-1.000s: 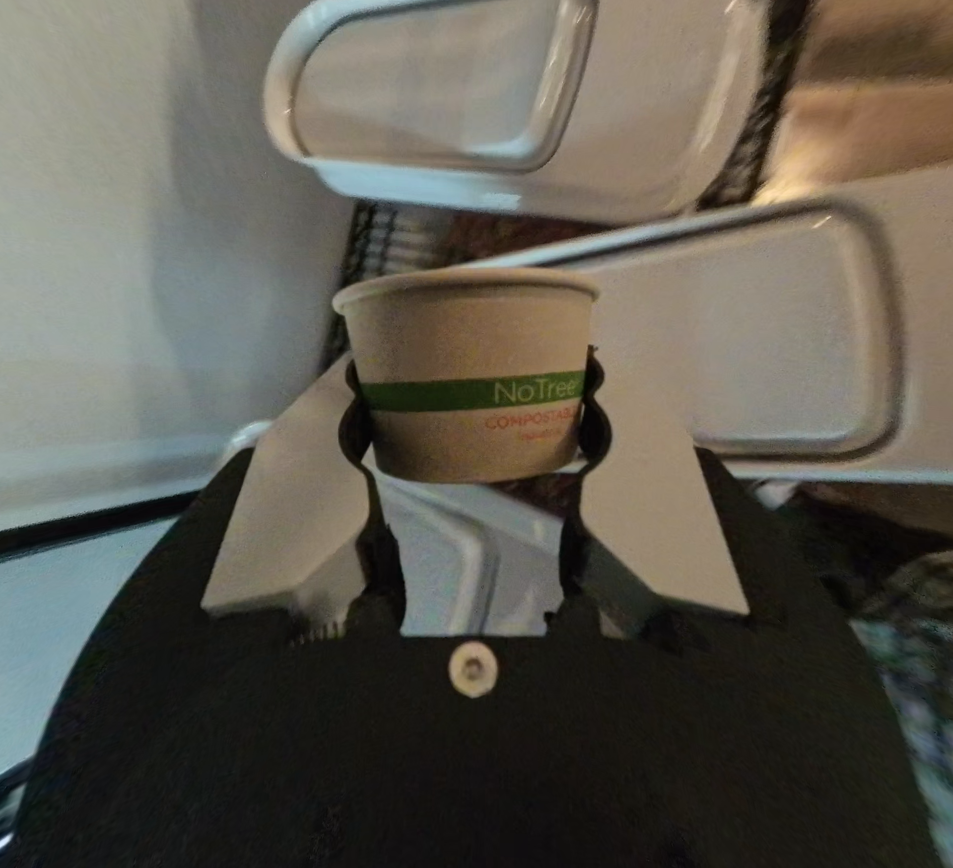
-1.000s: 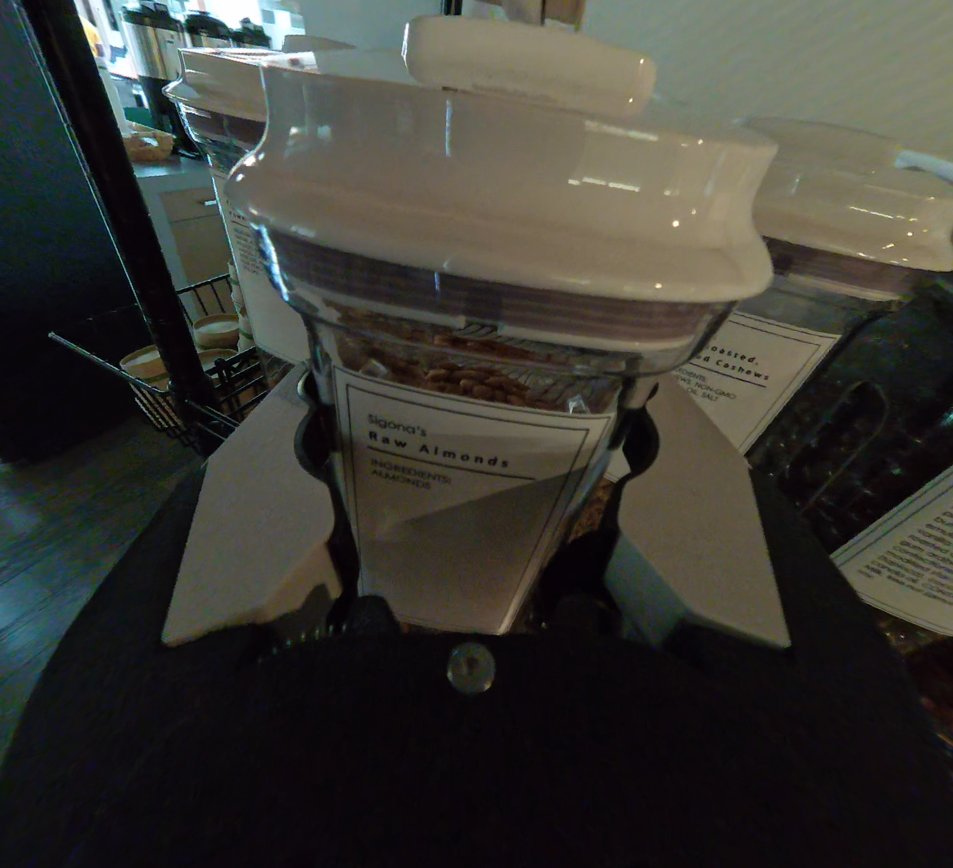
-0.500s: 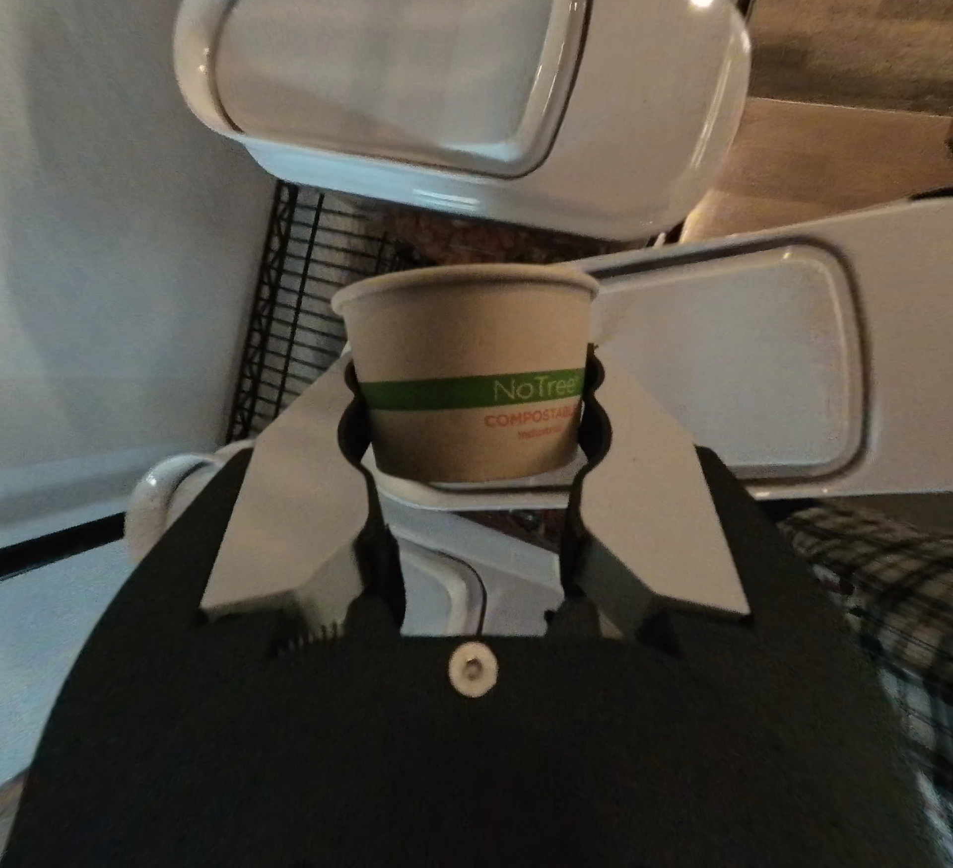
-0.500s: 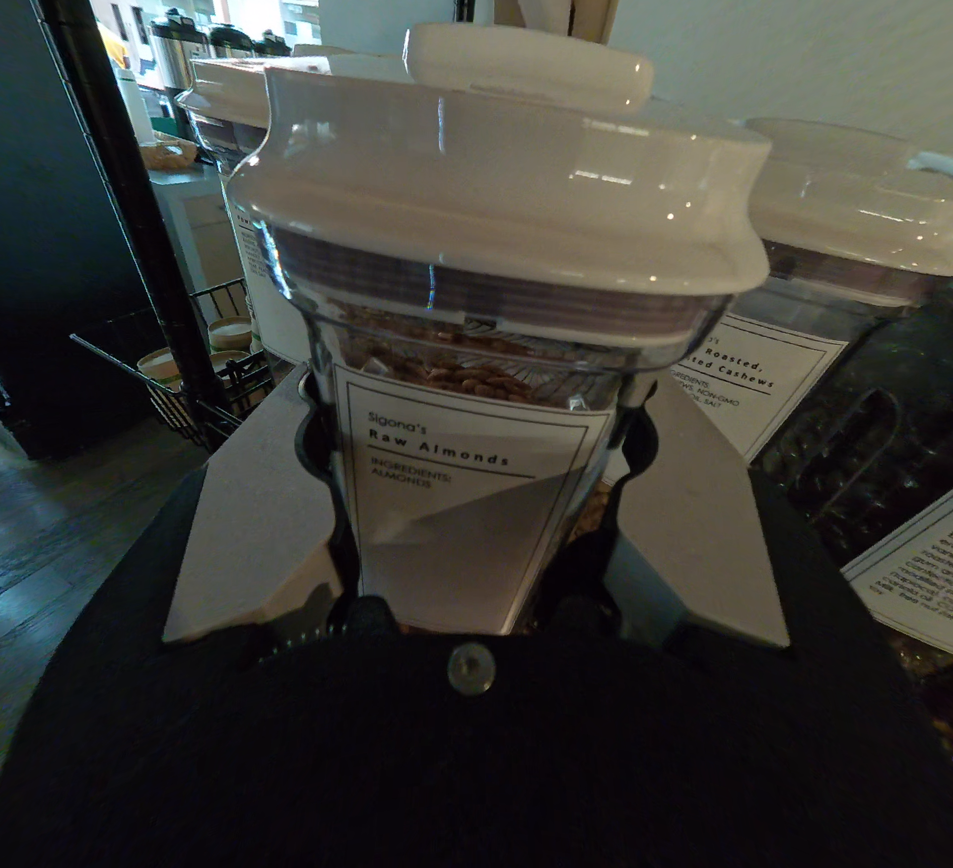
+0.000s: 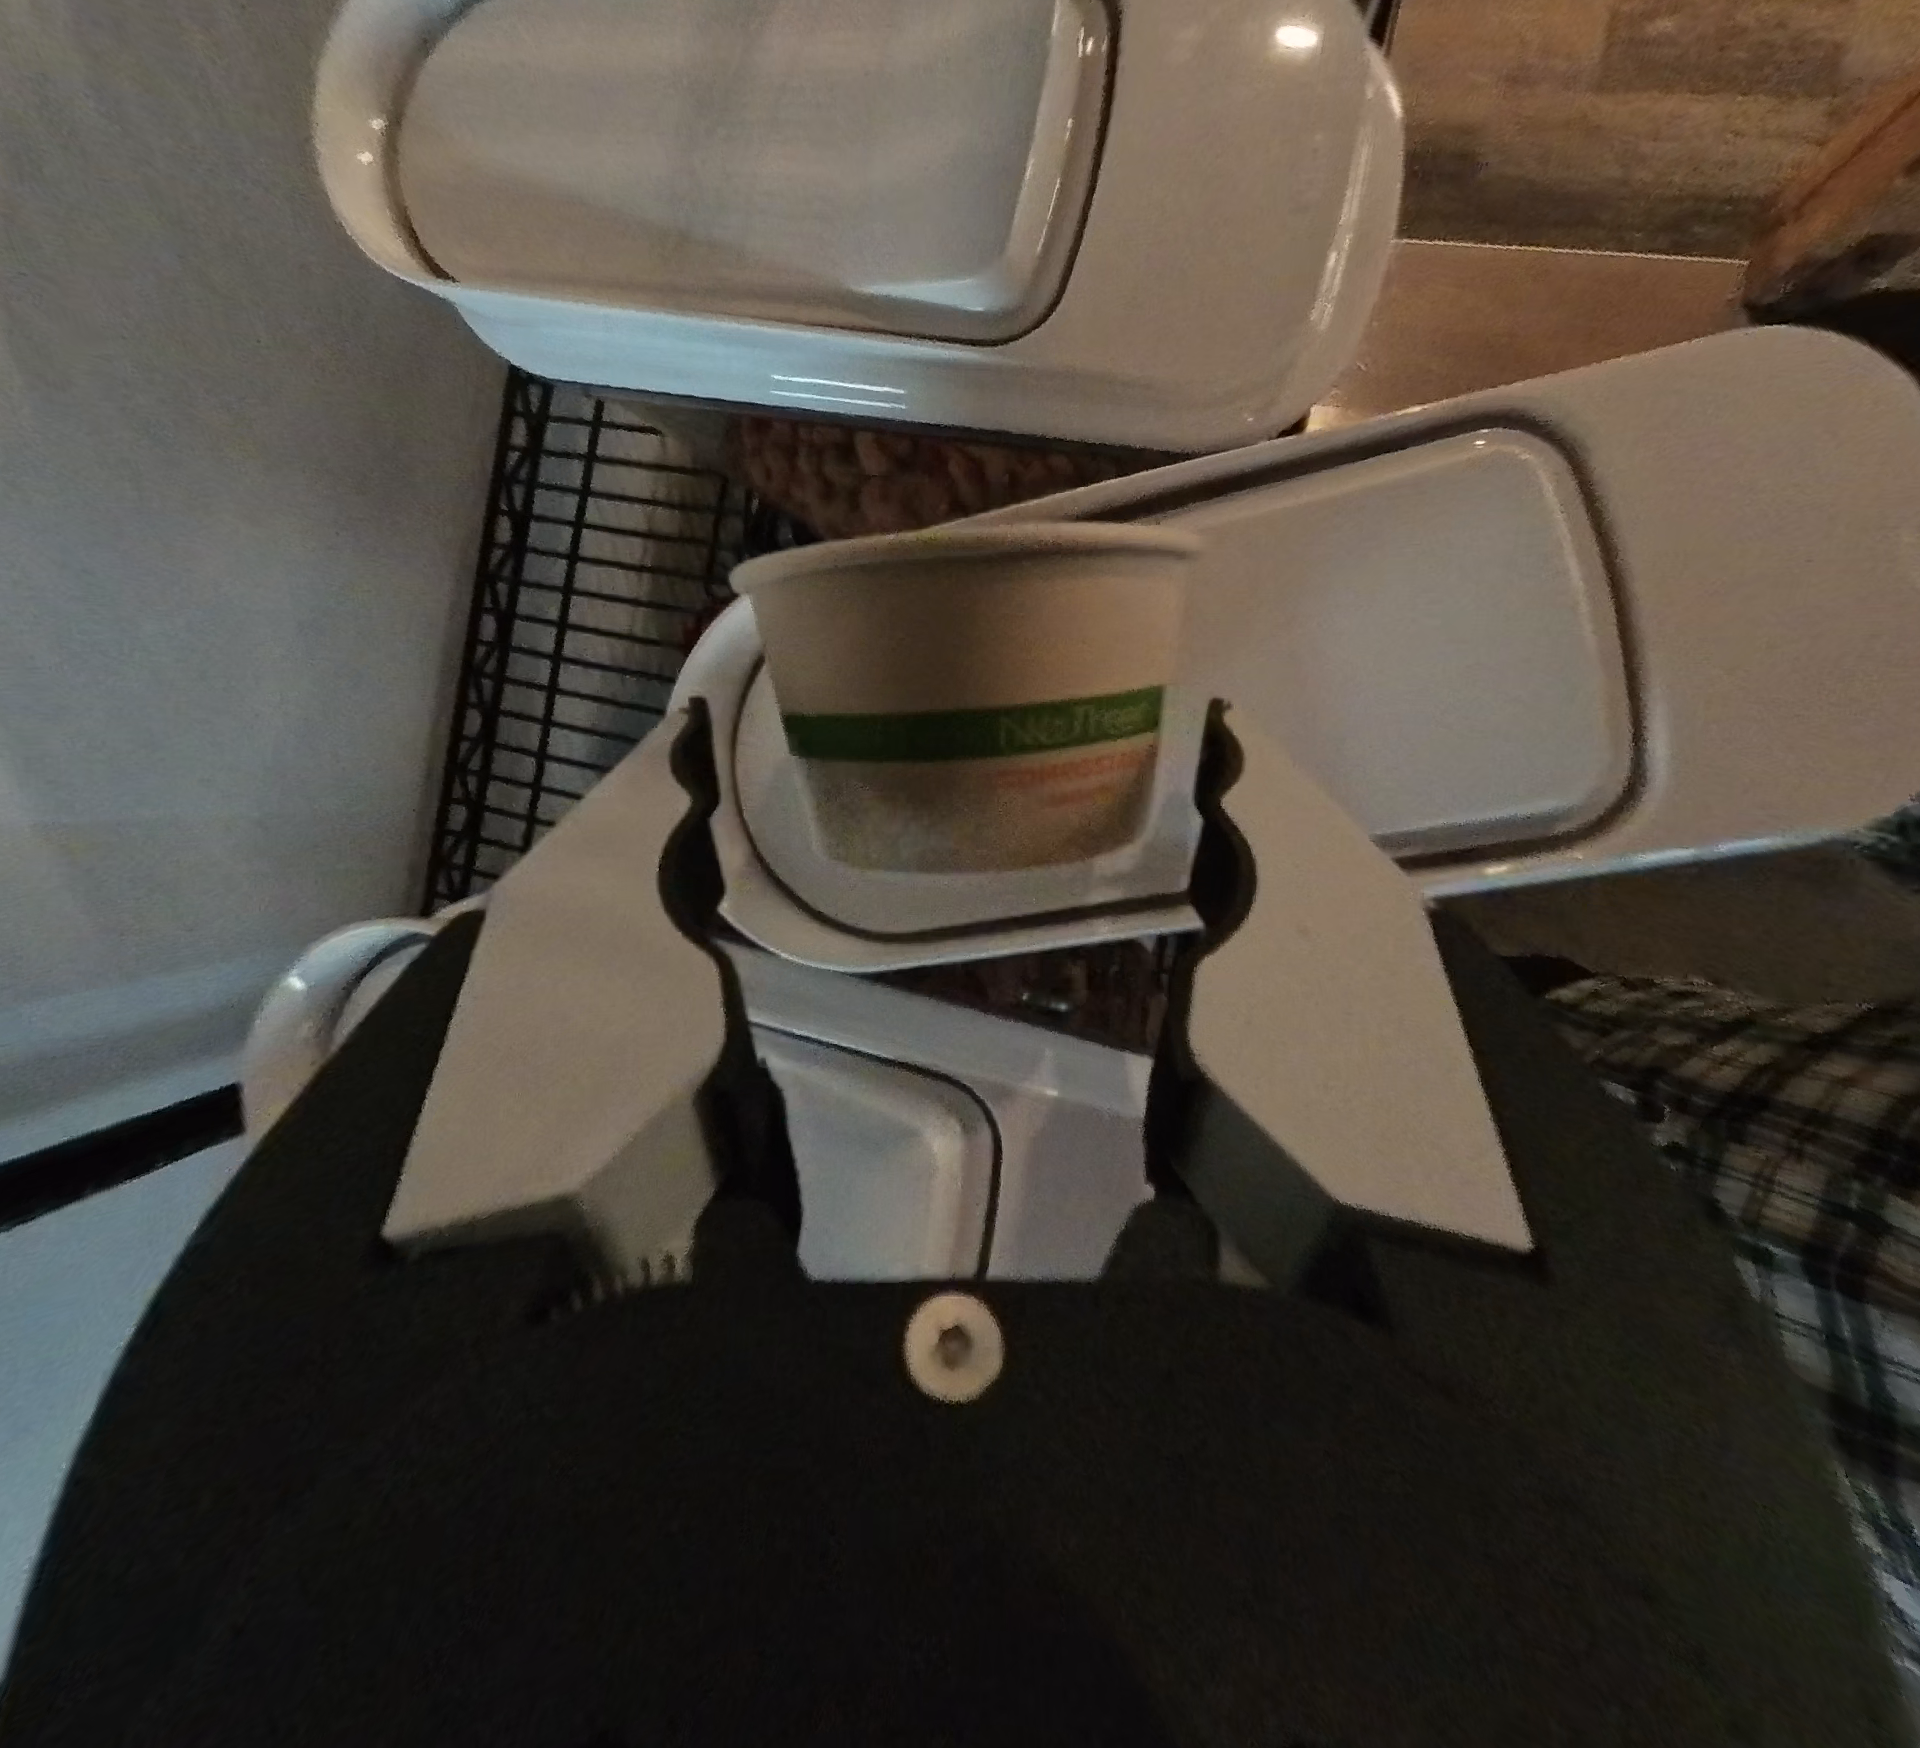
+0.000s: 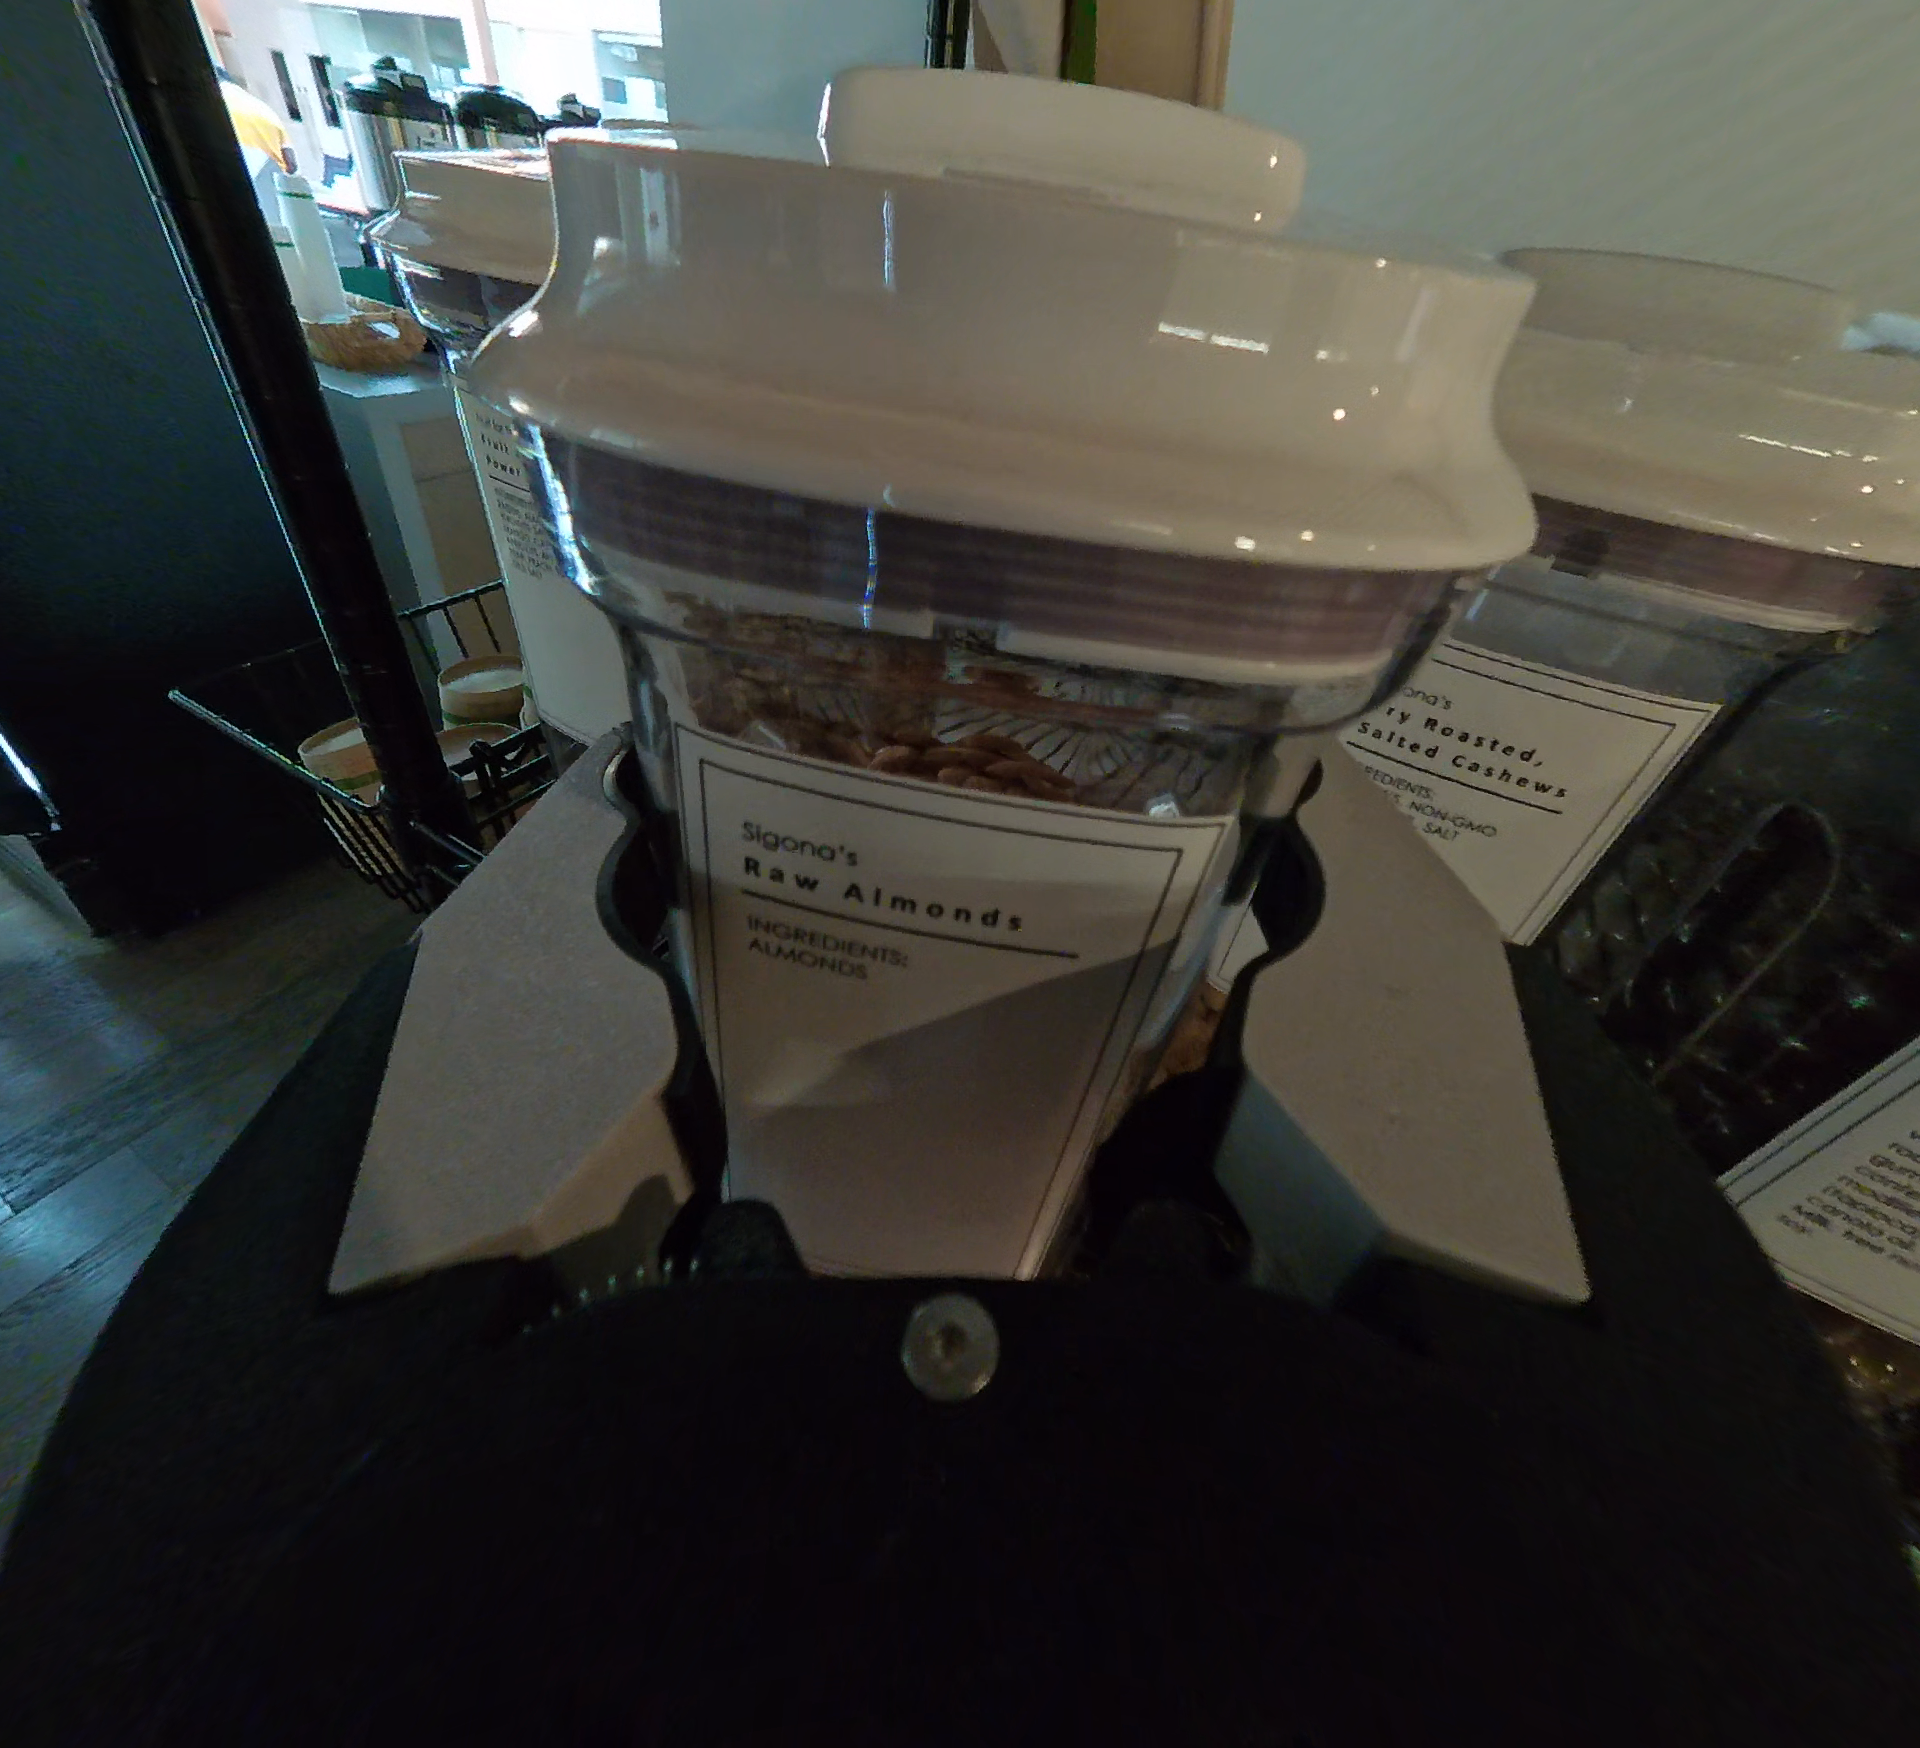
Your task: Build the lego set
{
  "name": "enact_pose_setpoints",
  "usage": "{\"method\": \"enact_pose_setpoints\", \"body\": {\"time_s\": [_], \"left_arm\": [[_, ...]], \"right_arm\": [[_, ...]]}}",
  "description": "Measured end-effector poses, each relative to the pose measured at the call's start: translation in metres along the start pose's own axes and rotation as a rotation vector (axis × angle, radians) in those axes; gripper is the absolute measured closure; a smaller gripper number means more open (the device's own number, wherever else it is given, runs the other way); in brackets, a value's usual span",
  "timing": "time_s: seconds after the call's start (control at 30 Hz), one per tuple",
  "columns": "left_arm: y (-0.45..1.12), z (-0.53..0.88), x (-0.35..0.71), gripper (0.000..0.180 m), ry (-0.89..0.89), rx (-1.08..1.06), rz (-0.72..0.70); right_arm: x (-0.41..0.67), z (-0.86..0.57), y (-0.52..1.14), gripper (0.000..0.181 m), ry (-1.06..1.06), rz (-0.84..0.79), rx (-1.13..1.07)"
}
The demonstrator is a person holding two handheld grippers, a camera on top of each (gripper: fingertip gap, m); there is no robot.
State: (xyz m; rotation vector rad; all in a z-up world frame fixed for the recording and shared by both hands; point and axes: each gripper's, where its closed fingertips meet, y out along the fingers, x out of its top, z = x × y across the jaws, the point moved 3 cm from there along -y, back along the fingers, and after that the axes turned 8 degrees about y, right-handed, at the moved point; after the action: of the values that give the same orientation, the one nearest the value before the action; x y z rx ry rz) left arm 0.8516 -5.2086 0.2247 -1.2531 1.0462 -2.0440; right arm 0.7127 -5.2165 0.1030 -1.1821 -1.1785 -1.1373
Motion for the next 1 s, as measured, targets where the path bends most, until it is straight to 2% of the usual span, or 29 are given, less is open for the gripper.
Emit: {"method": "enact_pose_setpoints", "body": {"time_s": [0.07,0.13,0.2,0.3,0.37,0.53,0.63,0.67,0.77,0.8,0.9,1.0], "left_arm": [[-0.014,-0.002,0.003,0.087,0.035,0.039,-0.011],[-0.028,-0.006,0.015,0.086,0.168,0.102,-0.029],[-0.041,-0.017,0.033,0.1,0.345,0.164,-0.074],[-0.037,-0.02,0.041,0.107,0.549,0.272,0.055],[-0.027,-0.014,0.044,0.105,0.596,0.308,0.147],[-0.004,0.009,0.029,0.114,0.596,0.298,0.359],[0.001,0.02,0.022,0.115,0.541,0.281,0.41],[0.003,0.019,0.018,0.12,0.52,0.247,0.425],[0.005,0.013,0.01,0.154,0.511,0.183,0.455],[0.005,0.012,0.01,0.156,0.515,0.185,0.45],[0.001,0.006,0.012,0.179,0.513,0.196,0.418],[-0.003,0.001,0.014,0.18,0.485,0.208,0.329]], "right_arm": [[0.0,0.0,0.0,0.065,0.001,-0.002,0.001],[0.0,0.0,0.0,0.065,0.002,-0.003,0.004],[0.001,-0.001,0.001,0.065,0.004,-0.005,0.008],[0.001,-0.001,0.001,0.065,0.004,-0.01,0.011],[0.001,-0.001,0.001,0.066,0.005,-0.012,0.013],[0.0,-0.001,-0.001,0.066,0.001,-0.013,0.015],[0.0,-0.001,-0.002,0.066,-0.001,-0.016,0.018],[0.0,0.0,-0.002,0.066,-0.001,-0.017,0.018],[0.0,0.0,-0.002,0.066,-0.002,-0.016,0.019],[0.0,-0.001,-0.002,0.066,0.0,-0.016,0.021],[0.0,-0.001,-0.002,0.066,0.003,-0.02,0.025],[0.001,-0.001,-0.002,0.067,0.007,-0.021,0.026]]}}
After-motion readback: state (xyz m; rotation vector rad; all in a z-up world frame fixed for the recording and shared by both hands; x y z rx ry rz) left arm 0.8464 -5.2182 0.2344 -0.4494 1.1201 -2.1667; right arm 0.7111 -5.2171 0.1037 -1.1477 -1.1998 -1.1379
